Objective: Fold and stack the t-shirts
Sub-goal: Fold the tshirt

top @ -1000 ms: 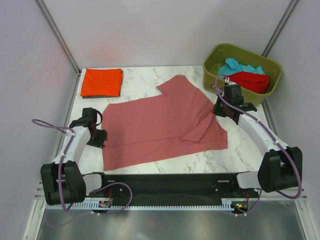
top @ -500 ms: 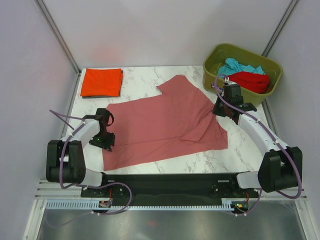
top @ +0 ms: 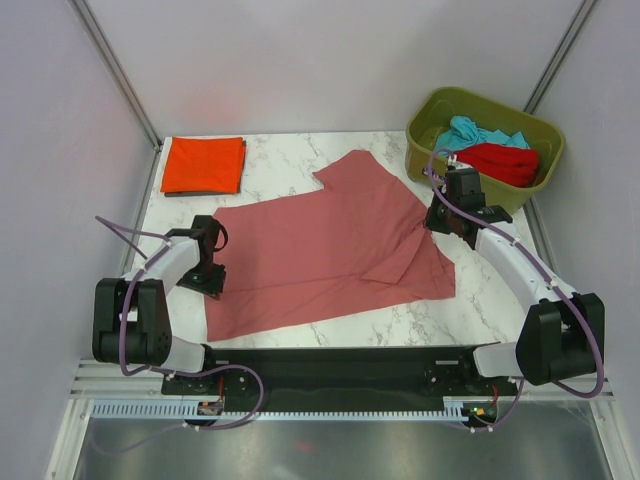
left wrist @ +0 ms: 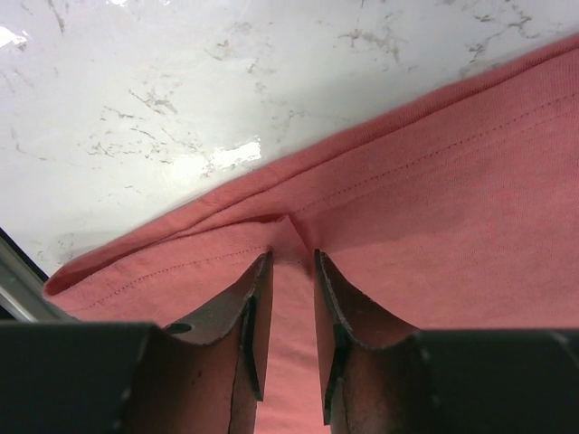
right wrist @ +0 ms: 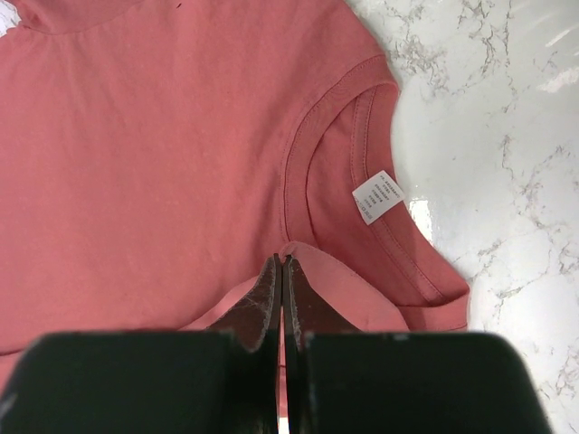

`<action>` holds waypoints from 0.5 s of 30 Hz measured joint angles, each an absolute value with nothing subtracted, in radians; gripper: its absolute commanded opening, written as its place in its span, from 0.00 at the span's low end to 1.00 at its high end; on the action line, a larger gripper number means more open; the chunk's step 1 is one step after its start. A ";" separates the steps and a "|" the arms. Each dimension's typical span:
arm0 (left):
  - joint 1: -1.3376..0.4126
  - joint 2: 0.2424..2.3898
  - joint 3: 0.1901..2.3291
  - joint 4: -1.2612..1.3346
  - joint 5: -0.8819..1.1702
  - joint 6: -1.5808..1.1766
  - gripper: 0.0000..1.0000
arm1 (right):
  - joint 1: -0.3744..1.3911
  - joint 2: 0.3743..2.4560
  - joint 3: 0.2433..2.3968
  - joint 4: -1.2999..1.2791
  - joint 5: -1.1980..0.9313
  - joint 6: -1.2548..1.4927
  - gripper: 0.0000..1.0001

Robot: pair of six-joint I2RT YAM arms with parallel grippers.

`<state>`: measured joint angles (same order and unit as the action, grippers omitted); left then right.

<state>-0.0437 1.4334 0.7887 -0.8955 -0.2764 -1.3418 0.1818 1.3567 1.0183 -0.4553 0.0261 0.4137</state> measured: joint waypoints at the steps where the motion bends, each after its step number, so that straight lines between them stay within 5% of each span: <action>1: -0.044 1.433 0.789 -0.896 -0.280 -1.342 0.29 | 0.182 1.357 1.018 -0.455 0.027 0.414 0.01; 4: -0.044 1.433 0.789 -0.896 -0.289 -1.346 0.03 | 0.183 1.357 1.018 -0.455 0.031 0.414 0.00; 15: -0.047 1.380 0.789 -0.927 -0.317 -1.350 0.02 | 0.197 1.390 1.048 -0.464 0.113 0.418 0.00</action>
<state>-0.0475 1.3796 0.7887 -0.9272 -0.3172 -1.3502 0.1967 1.3899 1.0477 -0.4637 0.1131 0.4183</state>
